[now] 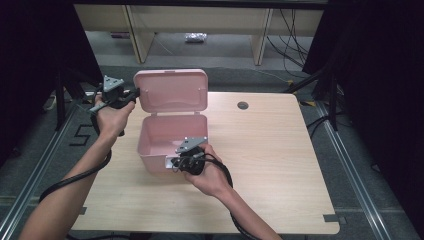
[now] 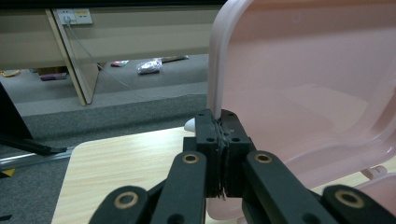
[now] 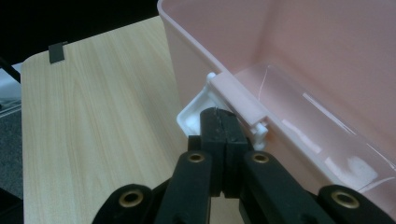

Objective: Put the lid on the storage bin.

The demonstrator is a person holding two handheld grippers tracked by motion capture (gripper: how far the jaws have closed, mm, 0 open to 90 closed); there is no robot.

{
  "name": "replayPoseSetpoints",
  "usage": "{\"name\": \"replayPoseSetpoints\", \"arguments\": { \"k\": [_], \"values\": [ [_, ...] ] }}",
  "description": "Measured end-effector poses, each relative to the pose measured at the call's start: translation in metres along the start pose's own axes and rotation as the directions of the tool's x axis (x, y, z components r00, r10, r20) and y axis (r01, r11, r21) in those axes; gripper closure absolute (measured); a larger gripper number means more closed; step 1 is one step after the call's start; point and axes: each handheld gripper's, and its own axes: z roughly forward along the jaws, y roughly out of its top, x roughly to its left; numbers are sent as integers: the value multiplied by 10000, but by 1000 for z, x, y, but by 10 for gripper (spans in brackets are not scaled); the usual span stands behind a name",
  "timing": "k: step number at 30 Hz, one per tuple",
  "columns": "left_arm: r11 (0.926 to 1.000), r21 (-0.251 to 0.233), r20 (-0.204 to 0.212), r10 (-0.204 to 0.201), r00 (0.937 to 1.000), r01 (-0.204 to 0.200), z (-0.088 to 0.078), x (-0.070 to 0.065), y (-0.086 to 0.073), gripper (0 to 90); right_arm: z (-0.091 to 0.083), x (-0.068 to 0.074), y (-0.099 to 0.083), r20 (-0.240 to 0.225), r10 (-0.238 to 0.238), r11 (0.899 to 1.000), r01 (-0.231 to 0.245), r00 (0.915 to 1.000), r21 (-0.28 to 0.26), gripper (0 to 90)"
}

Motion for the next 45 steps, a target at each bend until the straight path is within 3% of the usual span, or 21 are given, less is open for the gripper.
{"name": "replayPoseSetpoints", "arguments": {
  "k": [45],
  "values": [
    [9989, -387, -64, 268, 9996, -271, -12, -6, -11, 881, 0, 0, 0, -13, -32, 10000, 32, 10000, -29, 900]
  ]
}}
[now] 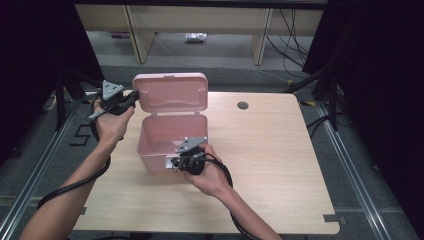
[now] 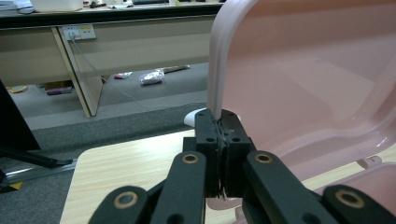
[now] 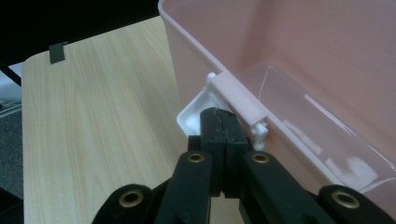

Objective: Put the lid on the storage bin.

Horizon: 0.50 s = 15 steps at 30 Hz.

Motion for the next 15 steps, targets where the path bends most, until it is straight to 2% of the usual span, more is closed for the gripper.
{"name": "replayPoseSetpoints", "arguments": {
  "k": [15],
  "values": [
    [9999, -63, -14, 140, 9999, -140, -4, -1, -3, 880, 0, 0, 0, 66, -54, 10000, 54, 10000, -14, 900]
  ]
}}
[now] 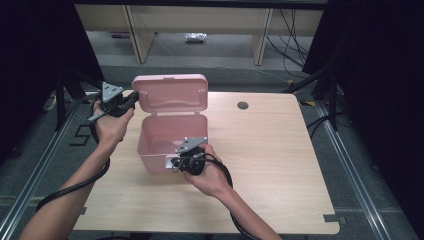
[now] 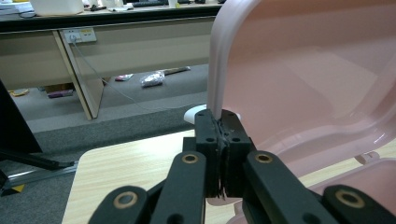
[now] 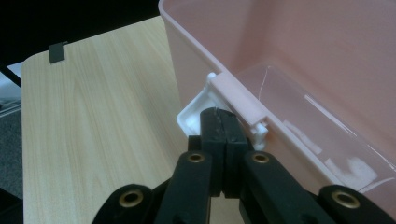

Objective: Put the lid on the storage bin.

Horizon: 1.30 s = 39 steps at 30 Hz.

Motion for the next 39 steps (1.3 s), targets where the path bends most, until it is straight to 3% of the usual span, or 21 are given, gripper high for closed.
{"name": "replayPoseSetpoints", "arguments": {
  "k": [1, 10, 21, 25, 28, 39],
  "values": [
    [10000, -14, -10, -13, 10000, 13, 0, 0, 0, 880, 2, 1, -1, 87, 85, 9998, -83, 9999, -179, 900],
    [10000, -57, 26, 27, 10000, -27, -3, -1, -2, 879, 0, 2, 0, 61, 66, 10000, -66, 10000, -6, 900],
    [9998, -164, 5, 108, 9999, -108, -6, -2, -5, 877, -1, 3, -1, 49, 128, 9999, -128, 9999, -116, 900],
    [9997, -209, 0, 98, 10000, -98, -8, -3, -7, 877, -1, 3, -2, 165, -80, 9998, 83, 9998, -173, 900],
    [9997, -221, -8, 132, 9999, -133, -8, -3, -7, 877, 0, 4, -2, 185, 118, 9997, -114, 9998, -235, 900],
    [9996, -267, 39, 54, 10000, -53, -10, -3, -9, 875, -3, 6, -2, 176, 58, 9997, -54, 9998, -247, 900]
  ]
}}
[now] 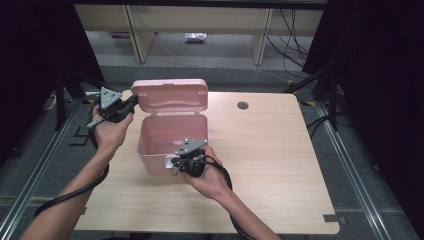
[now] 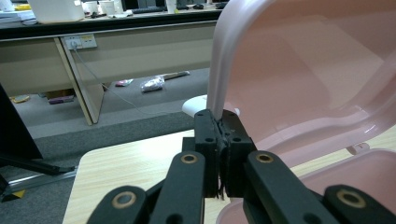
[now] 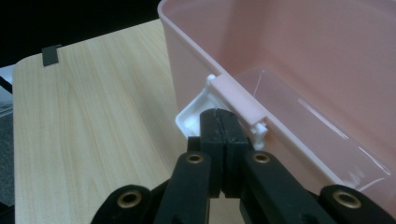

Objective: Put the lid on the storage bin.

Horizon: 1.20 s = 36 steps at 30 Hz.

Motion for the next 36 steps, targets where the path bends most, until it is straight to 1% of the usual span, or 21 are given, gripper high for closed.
{"name": "replayPoseSetpoints", "arguments": {
  "k": [4, 5, 6, 8, 10, 11, 12, 14, 19, 21, 22, 23, 25, 27, 29, 30, 31, 32, 34, 35, 36],
  "values": [
    [10000, -8, -14, 46, 10000, -46, 0, -1, 0, 875, -4, 0, 0, 5, -21, 9998, 22, 10000, -217, 900],
    [10000, -15, -19, 53, 10000, -53, 0, -1, 0, 875, -4, -1, 0, 84, -181, 9991, 184, 9998, -388, 900],
    [10000, -15, -21, 70, 10000, -70, 0, -1, -1, 875, -7, 0, 1, 41, 3, 9995, -1, 10000, -326, 900],
    [10000, -36, -29, 70, 10000, -70, -1, -1, -1, 875, -9, -1, 1, 78, -88, 9987, 91, 9999, -500, 900],
    [10000, -38, -33, 92, 10000, -92, -1, -1, -1, 875, -12, -1, 2, 40, 41, 9986, -39, 10000, -520, 900],
    [10000, -31, -33, 84, 10000, -84, -1, -1, -1, 875, -13, -2, 2, 53, 99, 9978, -95, 9999, -652, 900],
    [10000, -42, -27, 75, 10000, -75, -1, -1, -1, 874, -15, -2, 3, 12, 90, 9981, -89, 10000, -605, 900],
    [9999, -28, -20, 121, 9999, -121, -2, -1, -2, 875, -18, -4, 3, 7, 31, 9967, -30, 10000, -816, 900],
    [9999, -80, 0, 89, 10000, -89, -3, -2, -3, 874, -26, -8, 4, 182, 428, 9941, -408, 9989, -1002, 900],
    [9999, -70, -10, 115, 9999, -115, -4, -2, -4, 873, -28, -12, 4, 295, 372, 9936, -338, 9989, -1082, 900],
    [9999, -100, -5, 93, 10000, -93, -4, -2, -4, 873, -30, -13, 4, 367, 563, 9924, -519, 9977, -1114, 900],
    [9999, -111, -3, 70, 10000, -70, -5, -2, -4, 873, -30, -15, 4, 374, 534, 9910, -483, 9979, -1245, 900],
    [9999, -99, 13, 74, 10000, -74, -6, -2, -5, 873, -34, -19, 4, 470, 529, 9917, -470, 9975, -1193, 900],
    [9999, -82, 11, 96, 10000, -96, -7, -3, -5, 873, -37, -22, 4, 561, 791, 9897, -717, 9953, -1236, 900],
    [9999, -87, 23, 109, 9999, -109, -7, -3, -6, 872, -39, -27, 5, 727, 692, 9887, -587, 9950, -1379, 900],
    [9999, -99, 24, 103, 9999, -103, -8, -3, -6, 872, -39, -28, 4, 675, 872, 9864, -766, 9939, -1451, 900],
    [9999, -89, 28, 103, 9999, -103, -8, -3, -6, 871, -40, -31, 4, 721, 904, 9857, -789, 9933, -1490, 900],
    [9999, -88, 37, 95, 9999, -95, -9, -3, -7, 871, -42, -32, 4, 766, 1158, 9838, -1038, 9903, -1458, 900],
    [9999, -68, 52, 77, 10000, -77, -10, -3, -7, 870, -43, -35, 4, 796, 1299, 9803, -1159, 9883, -1600, 900],
    [9999, -96, 64, 77, 10000, -77, -10, -3, -7, 870, -45, -37, 4, 795, 1328, 9805, -1192, 9880, -1559, 900],
    [9999, -97, 71, 75, 9999, -74, -10, -3, -8, 870, -46, -39, 4, 900, 1188, 9824, -1039, 9888, -1553, 900]
  ]
}}
